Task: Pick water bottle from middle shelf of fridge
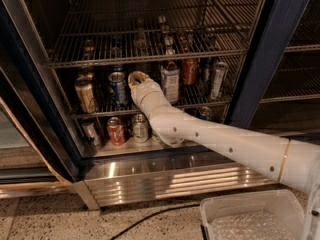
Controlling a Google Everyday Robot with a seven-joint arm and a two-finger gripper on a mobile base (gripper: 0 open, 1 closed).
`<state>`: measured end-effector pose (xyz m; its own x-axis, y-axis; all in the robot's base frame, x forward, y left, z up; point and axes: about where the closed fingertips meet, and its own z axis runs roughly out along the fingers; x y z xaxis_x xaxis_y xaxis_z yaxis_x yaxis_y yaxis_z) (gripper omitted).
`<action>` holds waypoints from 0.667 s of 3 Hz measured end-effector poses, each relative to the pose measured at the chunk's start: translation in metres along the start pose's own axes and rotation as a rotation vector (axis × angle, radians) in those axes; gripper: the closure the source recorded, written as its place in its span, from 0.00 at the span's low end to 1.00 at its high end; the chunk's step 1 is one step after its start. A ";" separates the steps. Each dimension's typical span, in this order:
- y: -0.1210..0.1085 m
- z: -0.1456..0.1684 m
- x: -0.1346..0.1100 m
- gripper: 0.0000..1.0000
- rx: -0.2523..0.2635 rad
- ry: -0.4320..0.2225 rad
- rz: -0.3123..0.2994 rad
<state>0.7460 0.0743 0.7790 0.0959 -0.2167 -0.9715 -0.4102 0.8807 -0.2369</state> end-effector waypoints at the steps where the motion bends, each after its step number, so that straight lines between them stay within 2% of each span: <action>1: -0.003 0.015 -0.007 1.00 0.016 -0.020 -0.011; 2: -0.010 0.031 -0.013 1.00 0.036 -0.033 -0.022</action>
Offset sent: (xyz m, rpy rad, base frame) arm 0.0512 0.0081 0.0218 -0.0065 -0.0688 -0.0493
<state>0.7771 0.0818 0.7935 0.1344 -0.2229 -0.9655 -0.3745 0.8907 -0.2577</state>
